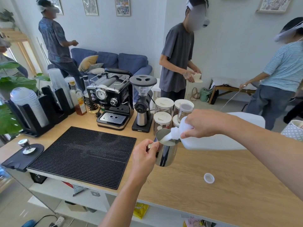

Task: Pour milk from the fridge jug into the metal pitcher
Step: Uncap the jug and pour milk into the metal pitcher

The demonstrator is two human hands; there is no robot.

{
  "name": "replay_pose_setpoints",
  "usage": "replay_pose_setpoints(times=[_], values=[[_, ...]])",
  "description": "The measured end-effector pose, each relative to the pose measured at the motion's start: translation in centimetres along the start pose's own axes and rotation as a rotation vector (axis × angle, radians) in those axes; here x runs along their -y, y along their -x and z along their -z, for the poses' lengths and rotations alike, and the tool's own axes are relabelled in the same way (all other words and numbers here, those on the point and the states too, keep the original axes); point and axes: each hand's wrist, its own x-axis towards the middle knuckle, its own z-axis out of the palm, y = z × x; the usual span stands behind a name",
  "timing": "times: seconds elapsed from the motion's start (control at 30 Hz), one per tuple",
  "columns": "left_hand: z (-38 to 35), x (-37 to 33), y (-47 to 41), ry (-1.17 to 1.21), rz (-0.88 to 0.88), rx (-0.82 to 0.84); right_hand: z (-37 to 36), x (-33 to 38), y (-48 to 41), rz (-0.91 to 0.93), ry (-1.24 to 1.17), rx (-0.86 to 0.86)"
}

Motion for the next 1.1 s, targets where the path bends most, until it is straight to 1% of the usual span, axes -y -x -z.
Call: replay_pose_setpoints(times=[0.43, 0.8, 1.1], values=[[-0.1, 0.1, -0.2, 0.02, -0.018, 0.021, 0.6, 0.1, 0.3, -0.01, -0.003, 0.038], [-0.9, -0.1, -0.1, 0.032, -0.008, 0.06, 0.0, -0.7, 0.5, -0.033, 0.029, 0.04], [-1.4, -0.4, -0.1, 0.037, -0.019, 0.075, -0.1, -1.0, 1.3, -0.068, -0.005, 0.028]])
